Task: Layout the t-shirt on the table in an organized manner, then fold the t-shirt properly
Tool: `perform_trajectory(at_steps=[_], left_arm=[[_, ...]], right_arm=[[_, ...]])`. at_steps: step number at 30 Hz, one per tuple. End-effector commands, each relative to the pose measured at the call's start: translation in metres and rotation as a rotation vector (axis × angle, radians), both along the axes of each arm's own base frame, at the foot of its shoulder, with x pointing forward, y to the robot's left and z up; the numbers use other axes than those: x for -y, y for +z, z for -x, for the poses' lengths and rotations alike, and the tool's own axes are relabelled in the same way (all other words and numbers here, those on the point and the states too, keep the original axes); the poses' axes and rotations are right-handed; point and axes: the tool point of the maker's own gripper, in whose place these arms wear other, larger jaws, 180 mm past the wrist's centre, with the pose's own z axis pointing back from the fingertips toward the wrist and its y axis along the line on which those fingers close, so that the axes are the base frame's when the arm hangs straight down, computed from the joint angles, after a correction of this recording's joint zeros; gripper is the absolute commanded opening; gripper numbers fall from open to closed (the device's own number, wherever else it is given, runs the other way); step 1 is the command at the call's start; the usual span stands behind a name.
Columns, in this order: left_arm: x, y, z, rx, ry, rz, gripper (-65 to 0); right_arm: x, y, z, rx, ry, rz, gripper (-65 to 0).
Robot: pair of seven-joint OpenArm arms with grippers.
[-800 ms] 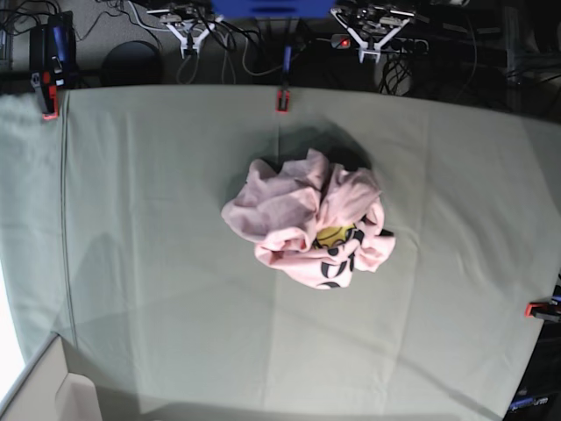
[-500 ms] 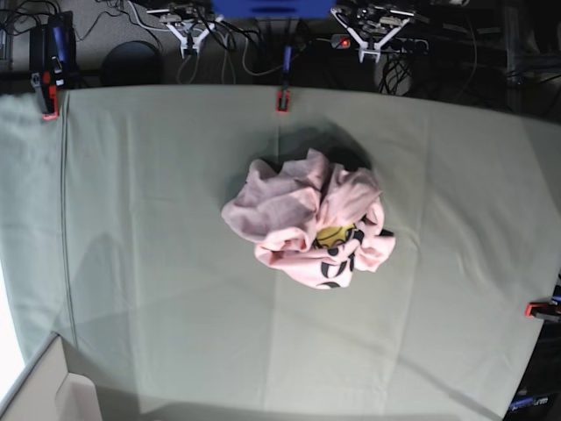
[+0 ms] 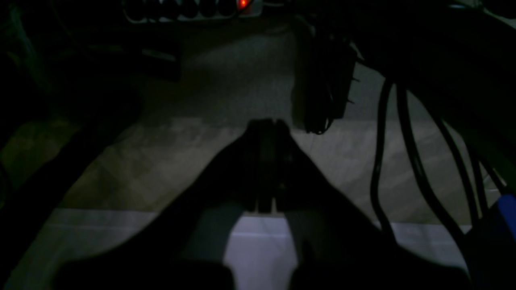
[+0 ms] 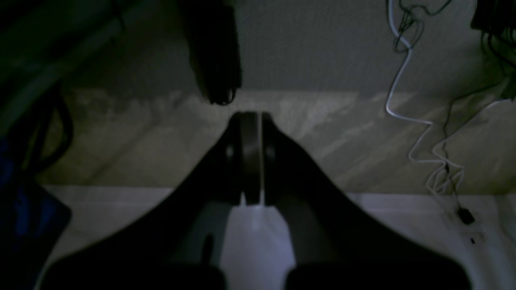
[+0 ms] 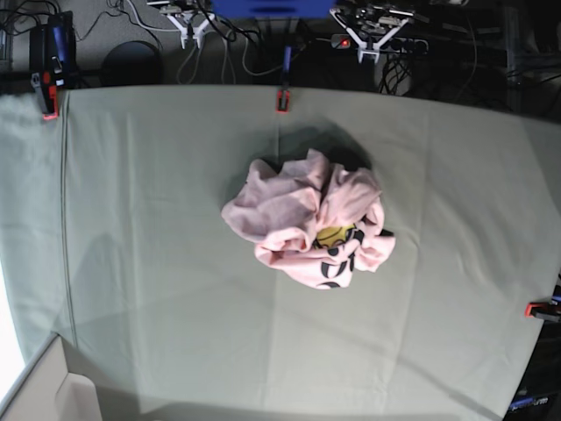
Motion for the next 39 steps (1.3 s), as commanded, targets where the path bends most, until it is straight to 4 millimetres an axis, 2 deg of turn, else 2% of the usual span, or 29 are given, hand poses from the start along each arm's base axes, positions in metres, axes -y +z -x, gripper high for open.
perform_trajectory(at_steps=[1,5,20,24,26,28,31,33,34,36,39], left_arm=[[-0.004,0.0,0.004,-0.005,0.0,-0.01,-65.0],[-0.003,0.0,0.005,-0.006,0.001,-0.008,-65.0],[-0.002,0.0,0.005,-0.01,-0.003,-0.004,-65.0],[-0.002,0.0,0.007,-0.008,0.0,-0.004,-65.0],[-0.004,0.0,0.02,-0.028,-0.001,-0.007,-65.0],[-0.018,0.001,0.023,-0.024,0.001,-0.025,-65.0],[-0.027,0.004,0.031,0.014,-0.007,-0.036,-65.0],[-0.034,0.009,0.033,0.058,-0.016,-0.042,-65.0],[-0.034,0.013,0.039,0.071,-0.02,-0.041,-65.0],[-0.037,0.022,0.038,0.121,-0.031,-0.041,-65.0],[-0.043,0.04,0.046,0.178,-0.054,-0.043,-65.0]], right_arm=[[0.0,0.0,-0.005,0.023,-0.003,-0.012,-65.0],[0.002,0.002,-0.014,0.091,-0.009,-0.006,-65.0],[0.005,0.003,-0.012,0.089,-0.007,-0.002,-64.9],[0.004,0.003,-0.005,0.08,-0.003,-0.003,-65.0],[0.004,0.004,0.009,0.06,-0.001,-0.003,-65.0],[0.007,0.005,0.021,0.046,0.0,0.001,-65.0],[0.019,0.007,0.039,0.022,0.005,0.02,-65.0],[0.022,0.01,0.044,0.037,0.007,0.024,-65.0],[0.023,0.014,0.051,0.048,0.008,0.026,-65.0],[0.034,0.023,0.05,0.103,0.019,0.044,-65.0],[0.038,0.046,0.049,0.196,0.034,0.052,-65.0]])
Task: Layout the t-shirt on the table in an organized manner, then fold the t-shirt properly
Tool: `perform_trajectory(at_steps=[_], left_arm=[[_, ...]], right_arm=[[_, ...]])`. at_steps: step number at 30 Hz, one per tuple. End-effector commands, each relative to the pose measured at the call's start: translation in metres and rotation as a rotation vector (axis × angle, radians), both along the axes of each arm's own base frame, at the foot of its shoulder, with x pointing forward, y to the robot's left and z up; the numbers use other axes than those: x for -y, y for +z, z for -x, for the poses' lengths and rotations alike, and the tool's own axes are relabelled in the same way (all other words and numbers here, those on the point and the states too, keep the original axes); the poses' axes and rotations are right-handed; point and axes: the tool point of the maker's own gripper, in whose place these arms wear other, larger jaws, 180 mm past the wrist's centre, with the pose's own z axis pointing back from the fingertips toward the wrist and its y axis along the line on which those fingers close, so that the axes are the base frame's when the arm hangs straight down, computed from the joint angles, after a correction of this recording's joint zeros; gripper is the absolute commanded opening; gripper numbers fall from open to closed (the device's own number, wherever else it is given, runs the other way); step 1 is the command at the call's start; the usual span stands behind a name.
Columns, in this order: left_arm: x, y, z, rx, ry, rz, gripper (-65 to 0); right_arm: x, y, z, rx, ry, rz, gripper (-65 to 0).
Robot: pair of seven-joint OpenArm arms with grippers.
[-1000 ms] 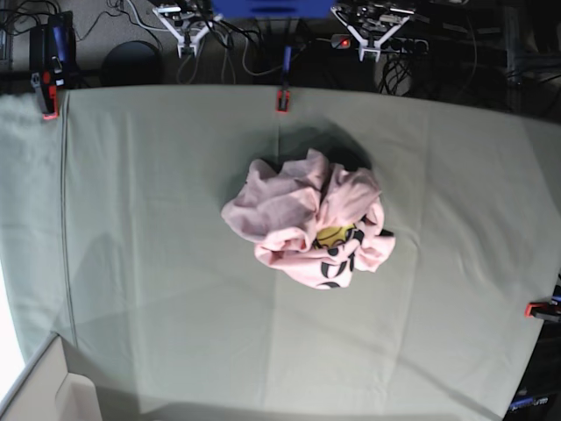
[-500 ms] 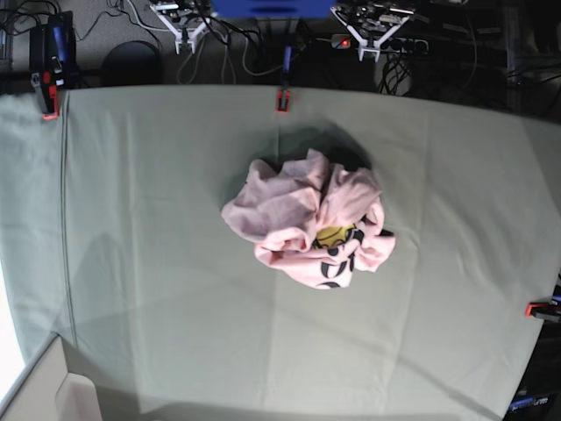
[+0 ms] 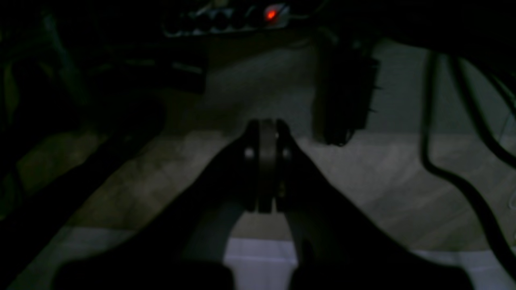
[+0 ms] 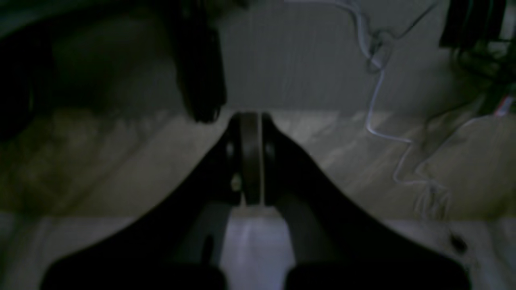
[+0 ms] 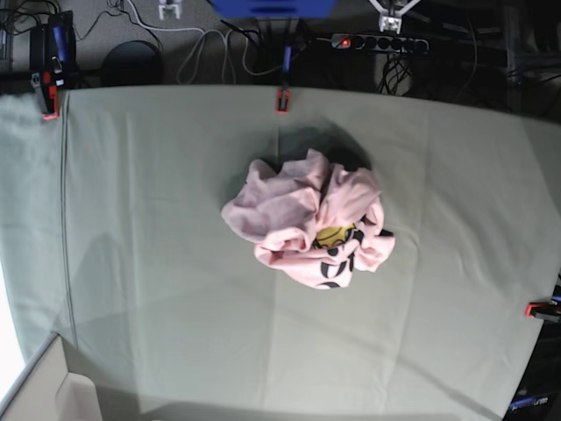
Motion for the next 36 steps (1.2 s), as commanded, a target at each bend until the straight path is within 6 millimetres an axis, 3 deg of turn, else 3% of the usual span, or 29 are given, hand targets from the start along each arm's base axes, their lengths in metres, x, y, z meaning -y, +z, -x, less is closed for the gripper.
perform_trajectory(at_steps=[1,4,7,15,18,24,29,33,36], left_arm=[[-0.01,0.008,0.002,0.025,-0.013,-0.018,-65.0],[-0.012,0.033,0.005,0.089,-0.041,-0.014,-65.0],[-0.006,0.073,-0.005,0.191,-0.074,0.007,-65.0],[0.028,0.197,-0.082,0.543,-0.139,0.088,-65.0],[0.037,0.229,-0.109,0.649,-0.143,0.106,-65.0],[0.048,0.259,-0.158,0.806,-0.097,0.134,-62.7],[0.051,0.269,-0.186,0.877,0.009,0.192,-39.0],[0.052,0.276,-0.209,0.932,0.045,0.23,-24.3],[0.05,0.272,-0.225,0.951,0.064,0.242,-22.3]], right_arm=[[0.006,0.01,0.007,0.02,0.009,0.006,-65.0],[0.019,0.041,-0.004,0.116,0.044,0.027,-65.0],[0.029,0.079,-0.018,0.212,0.087,0.042,-65.0],[0.024,0.183,-0.084,0.487,0.195,0.036,-65.0],[0.017,0.216,-0.117,0.601,0.205,0.033,-65.0],[0.004,0.272,-0.179,0.836,0.147,0.037,-65.0],[-0.003,0.28,-0.203,0.908,0.085,0.026,-64.1],[-0.003,0.279,-0.212,0.908,0.081,0.028,-50.7],[-0.002,0.279,-0.22,0.911,0.08,0.03,-39.0]])
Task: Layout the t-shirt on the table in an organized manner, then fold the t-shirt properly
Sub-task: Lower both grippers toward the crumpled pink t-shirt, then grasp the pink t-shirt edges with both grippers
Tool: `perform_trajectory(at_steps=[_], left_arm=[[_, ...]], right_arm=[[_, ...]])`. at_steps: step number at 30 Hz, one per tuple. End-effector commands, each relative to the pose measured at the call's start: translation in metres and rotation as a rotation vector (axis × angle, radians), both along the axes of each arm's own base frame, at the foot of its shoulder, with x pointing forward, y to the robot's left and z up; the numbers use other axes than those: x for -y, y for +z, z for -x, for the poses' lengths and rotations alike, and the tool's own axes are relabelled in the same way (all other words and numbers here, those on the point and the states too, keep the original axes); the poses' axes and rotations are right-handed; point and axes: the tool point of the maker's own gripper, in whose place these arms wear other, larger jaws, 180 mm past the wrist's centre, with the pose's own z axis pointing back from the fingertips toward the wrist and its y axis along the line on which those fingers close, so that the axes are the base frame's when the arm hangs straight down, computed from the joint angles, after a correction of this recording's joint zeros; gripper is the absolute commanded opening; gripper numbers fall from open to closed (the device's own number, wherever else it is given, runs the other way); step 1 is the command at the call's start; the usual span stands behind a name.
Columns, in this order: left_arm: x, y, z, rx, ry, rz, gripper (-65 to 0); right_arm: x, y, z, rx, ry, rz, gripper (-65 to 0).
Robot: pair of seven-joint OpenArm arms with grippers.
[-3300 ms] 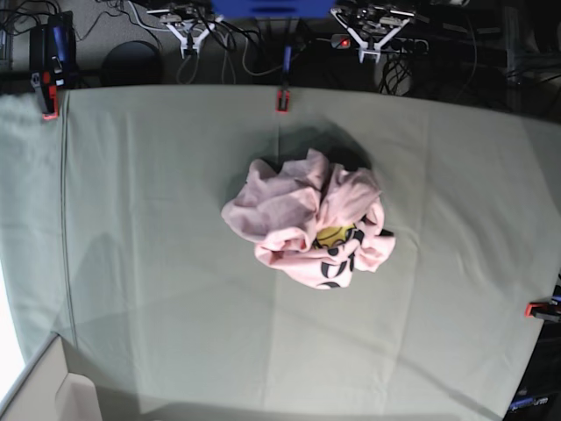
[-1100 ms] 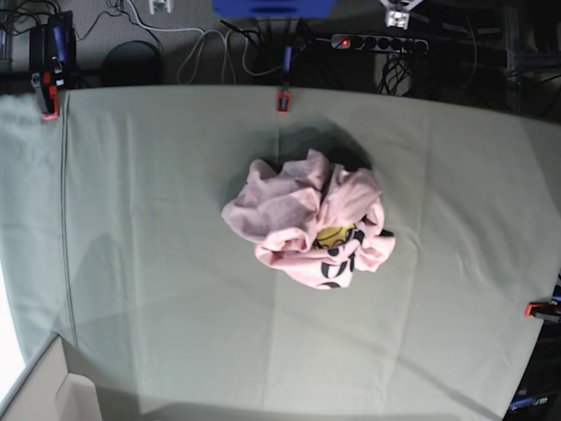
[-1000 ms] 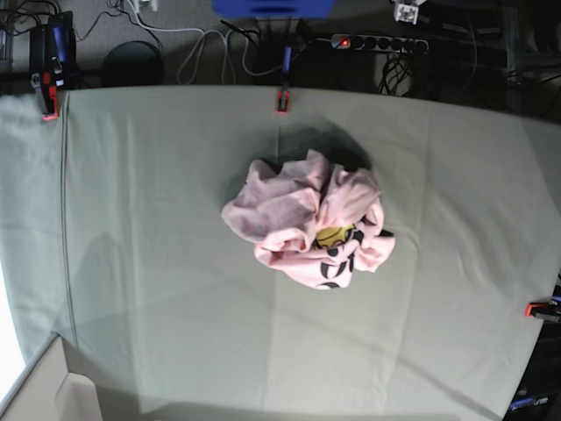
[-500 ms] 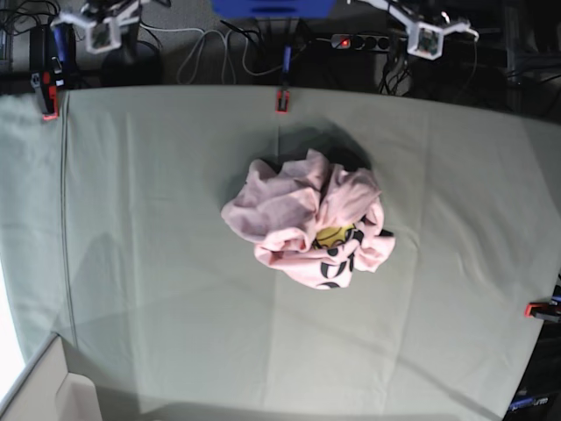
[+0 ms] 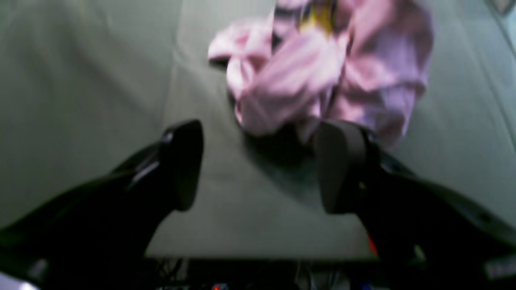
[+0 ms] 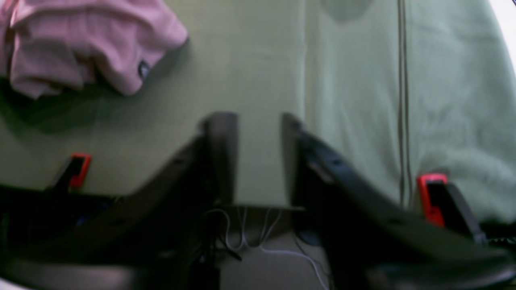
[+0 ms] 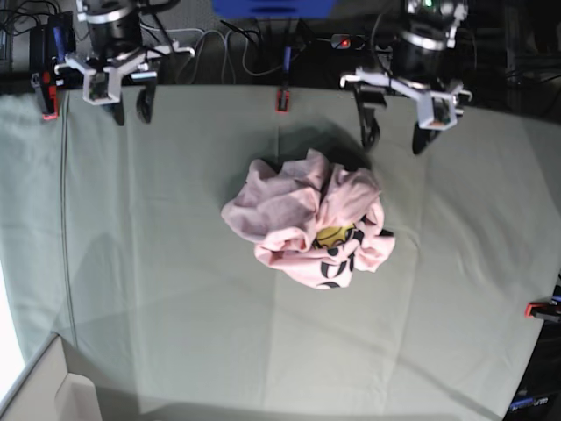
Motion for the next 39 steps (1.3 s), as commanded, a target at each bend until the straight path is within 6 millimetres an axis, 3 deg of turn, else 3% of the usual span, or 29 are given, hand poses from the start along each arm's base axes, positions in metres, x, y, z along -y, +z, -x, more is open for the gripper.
perform_trajectory(at_steps=[1,4,9,16,26,27,29,33,35,39], left_arm=[[-0.002,0.003,-0.006,0.026,0.005,-0.002,-22.3],[-0.005,-0.014,-0.023,0.018,0.012,-0.015,-22.3],[-0.011,-0.04,-0.047,-0.01,0.021,-0.029,-22.3],[0.015,-0.063,-0.064,-0.042,-0.046,-0.016,-22.3],[0.045,-0.079,-0.074,-0.069,-0.128,-0.01,-23.0],[0.045,-0.079,-0.075,-0.069,-0.13,-0.01,-25.0],[0.046,-0.079,-0.075,-0.069,-0.131,-0.008,-35.4],[0.045,-0.078,-0.076,-0.066,-0.125,-0.01,-65.0],[0.046,-0.076,-0.076,-0.061,-0.128,-0.007,-63.8],[0.047,-0.061,-0.07,-0.029,-0.131,0.003,-65.0]], right_arm=[[0.0,0.008,-0.004,0.032,0.004,0.001,-36.0],[0.0,0.01,-0.012,0.041,0.003,0.001,-30.5],[0.0,0.01,-0.017,0.044,0.001,0.001,-30.3],[0.0,0.011,-0.019,0.05,0.001,0.001,-30.3],[0.002,0.011,-0.019,0.052,-0.001,0.004,-30.3],[0.001,0.012,-0.021,0.057,0.0,0.002,-30.3],[0.001,0.014,-0.025,0.069,0.0,0.002,-30.3],[0.0,0.018,-0.033,0.092,0.001,0.001,-30.3],[-0.002,0.022,-0.04,0.114,0.006,-0.003,-30.2],[-0.025,0.031,-0.058,0.164,0.081,-0.033,-29.9]])
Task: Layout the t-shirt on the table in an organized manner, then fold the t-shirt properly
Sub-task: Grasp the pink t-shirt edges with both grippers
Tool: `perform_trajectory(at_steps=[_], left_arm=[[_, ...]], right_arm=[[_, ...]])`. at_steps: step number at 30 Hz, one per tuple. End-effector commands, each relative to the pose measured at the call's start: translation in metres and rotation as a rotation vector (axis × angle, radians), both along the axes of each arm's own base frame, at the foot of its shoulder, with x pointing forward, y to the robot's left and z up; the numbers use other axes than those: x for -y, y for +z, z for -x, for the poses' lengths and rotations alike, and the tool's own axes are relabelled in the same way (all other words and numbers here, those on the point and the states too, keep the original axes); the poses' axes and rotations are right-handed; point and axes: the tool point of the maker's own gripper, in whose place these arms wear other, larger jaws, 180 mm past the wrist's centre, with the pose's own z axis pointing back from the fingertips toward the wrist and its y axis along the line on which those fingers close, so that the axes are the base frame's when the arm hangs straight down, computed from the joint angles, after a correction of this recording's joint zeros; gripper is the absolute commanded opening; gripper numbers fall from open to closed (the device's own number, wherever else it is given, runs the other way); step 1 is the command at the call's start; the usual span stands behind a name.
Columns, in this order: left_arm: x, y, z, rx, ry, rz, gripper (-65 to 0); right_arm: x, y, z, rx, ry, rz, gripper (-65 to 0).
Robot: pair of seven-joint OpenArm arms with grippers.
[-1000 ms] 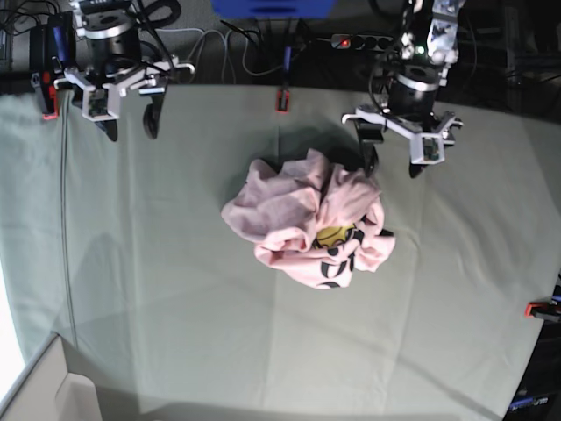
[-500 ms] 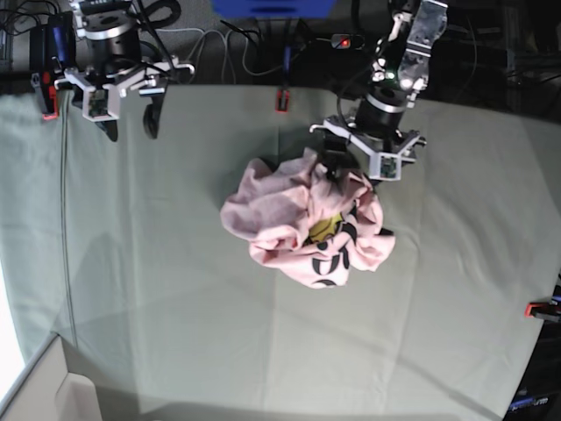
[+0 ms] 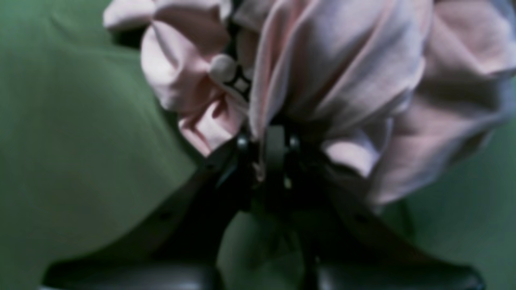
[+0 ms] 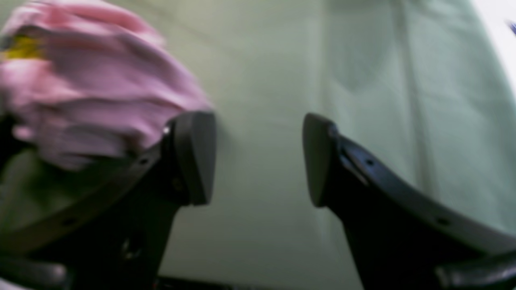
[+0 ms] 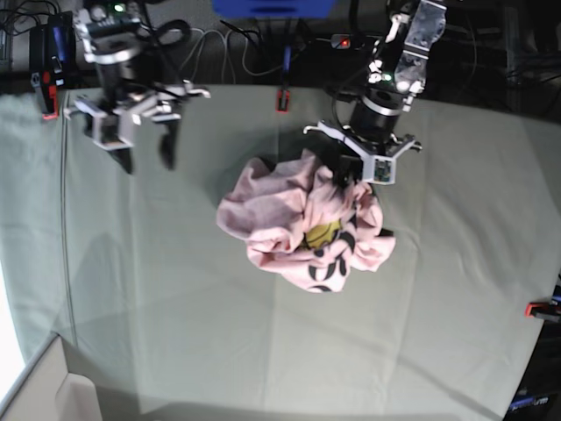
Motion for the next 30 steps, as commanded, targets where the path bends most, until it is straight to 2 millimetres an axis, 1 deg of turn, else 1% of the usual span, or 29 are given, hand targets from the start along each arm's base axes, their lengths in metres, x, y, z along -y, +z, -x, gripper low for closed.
perform_trajectory(at_steps=[1,4,6,7,9,13,16,20,24,27,30], left_arm=[[0.002,0.018,-0.002,0.058,0.002,0.02,-64.8],[-0.001,0.036,0.007,0.091,-0.013,0.018,-64.9],[-0.002,0.045,0.011,0.109,-0.016,0.018,-64.9],[-0.002,0.048,0.012,0.113,-0.018,0.019,-64.9],[-0.002,0.047,0.015,0.108,-0.02,0.018,-64.9],[-0.003,0.045,0.018,0.099,-0.02,0.017,-64.9],[-0.003,0.043,0.021,0.093,-0.023,0.01,-64.9],[-0.003,0.04,0.024,0.084,-0.023,0.01,-64.9],[-0.003,0.039,0.026,0.08,-0.023,0.01,-64.9],[-0.003,0.037,0.031,0.067,-0.023,0.011,-64.9],[-0.003,0.036,0.032,0.066,-0.023,0.011,-64.9]], right_arm=[[-0.005,0.012,-0.005,0.048,0.032,0.005,-29.8],[-0.032,0.021,-0.016,0.088,0.136,-0.013,-28.6],[-0.046,0.027,-0.023,0.118,0.175,-0.03,-24.8],[-0.05,0.03,-0.025,0.127,0.183,-0.037,-23.2],[-0.06,0.035,-0.031,0.148,0.199,-0.056,-21.0],[-0.077,0.037,-0.042,0.146,0.236,-0.071,-20.6],[-0.087,0.028,-0.05,0.102,0.265,-0.062,-20.6],[-0.099,0.017,-0.067,0.083,0.301,-0.045,-20.6],[-0.107,0.007,-0.076,0.071,0.328,-0.033,-20.6],[-0.116,0.004,-0.081,0.071,0.354,-0.03,-20.6],[-0.121,-0.001,-0.086,0.065,0.37,-0.021,-20.6]])
